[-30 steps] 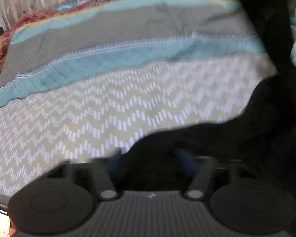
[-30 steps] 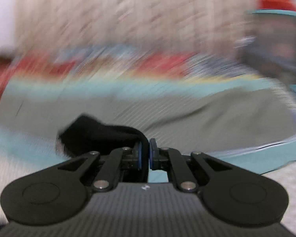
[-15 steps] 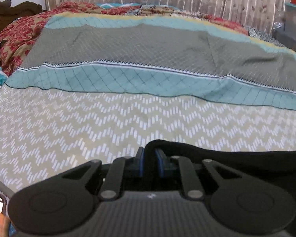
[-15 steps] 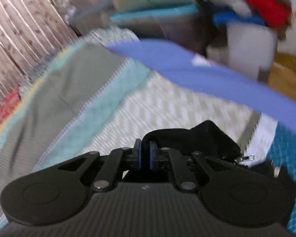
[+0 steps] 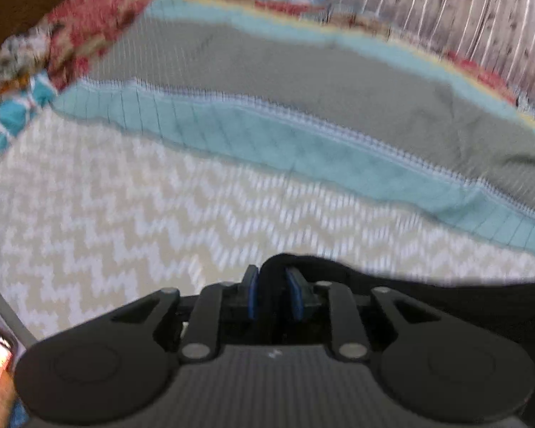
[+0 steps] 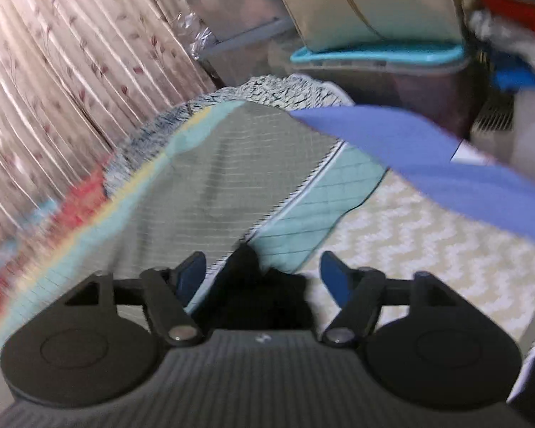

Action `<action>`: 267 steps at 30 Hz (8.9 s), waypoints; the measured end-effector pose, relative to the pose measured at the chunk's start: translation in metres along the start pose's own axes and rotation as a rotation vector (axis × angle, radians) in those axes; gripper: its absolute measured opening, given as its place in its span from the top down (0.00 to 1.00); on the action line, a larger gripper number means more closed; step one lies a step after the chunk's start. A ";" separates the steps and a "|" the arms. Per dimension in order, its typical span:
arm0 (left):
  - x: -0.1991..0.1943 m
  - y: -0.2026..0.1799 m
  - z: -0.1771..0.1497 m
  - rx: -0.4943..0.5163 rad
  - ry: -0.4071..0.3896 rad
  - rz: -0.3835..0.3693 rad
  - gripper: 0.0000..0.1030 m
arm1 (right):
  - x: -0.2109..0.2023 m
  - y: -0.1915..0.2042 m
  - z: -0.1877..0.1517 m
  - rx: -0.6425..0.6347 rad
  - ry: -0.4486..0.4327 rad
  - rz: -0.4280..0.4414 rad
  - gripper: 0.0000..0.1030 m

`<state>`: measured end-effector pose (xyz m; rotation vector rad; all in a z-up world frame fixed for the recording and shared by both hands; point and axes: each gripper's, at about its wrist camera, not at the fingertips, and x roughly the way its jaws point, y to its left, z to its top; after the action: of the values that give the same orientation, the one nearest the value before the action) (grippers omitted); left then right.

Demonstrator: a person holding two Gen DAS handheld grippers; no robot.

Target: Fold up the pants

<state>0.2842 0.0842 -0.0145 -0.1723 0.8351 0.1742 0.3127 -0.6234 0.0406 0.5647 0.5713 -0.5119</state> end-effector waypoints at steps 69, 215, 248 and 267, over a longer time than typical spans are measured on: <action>-0.241 0.011 -0.150 0.531 -0.327 -0.114 0.86 | -0.185 -0.171 -0.069 0.404 0.066 0.071 0.93; -0.189 -0.071 -0.229 0.380 0.202 -0.051 0.29 | -0.237 0.059 -0.314 -0.332 0.402 0.275 0.58; -0.211 -0.052 -0.214 0.270 0.222 -0.169 0.29 | -0.249 0.095 -0.340 -0.471 0.526 0.416 0.58; -0.197 -0.206 -0.241 0.620 0.330 -0.290 0.28 | -0.243 -0.117 -0.224 0.048 0.191 0.272 0.57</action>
<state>0.0263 -0.1853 -0.0092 0.2686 1.1420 -0.3963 -0.0123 -0.5001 -0.0061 0.7298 0.6532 -0.2159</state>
